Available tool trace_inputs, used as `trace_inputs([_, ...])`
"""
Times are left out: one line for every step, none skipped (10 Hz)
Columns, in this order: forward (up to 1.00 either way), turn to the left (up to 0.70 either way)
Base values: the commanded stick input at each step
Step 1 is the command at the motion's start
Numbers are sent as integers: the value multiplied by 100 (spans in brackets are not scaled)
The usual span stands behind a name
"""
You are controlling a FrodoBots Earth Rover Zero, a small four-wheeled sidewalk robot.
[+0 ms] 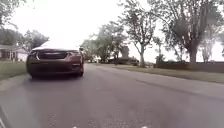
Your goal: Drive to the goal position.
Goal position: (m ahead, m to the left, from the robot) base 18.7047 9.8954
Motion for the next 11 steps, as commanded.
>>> trace_inputs([70, 0])
trace_inputs([70, 0])
trace_inputs([70, 0])
trace_inputs([70, 0])
trace_inputs([70, 0])
trace_inputs([70, 19])
trace_inputs([70, 35])
trace_inputs([70, 17])
trace_inputs([70, 0])
trace_inputs([70, 0])
trace_inputs([70, 0])
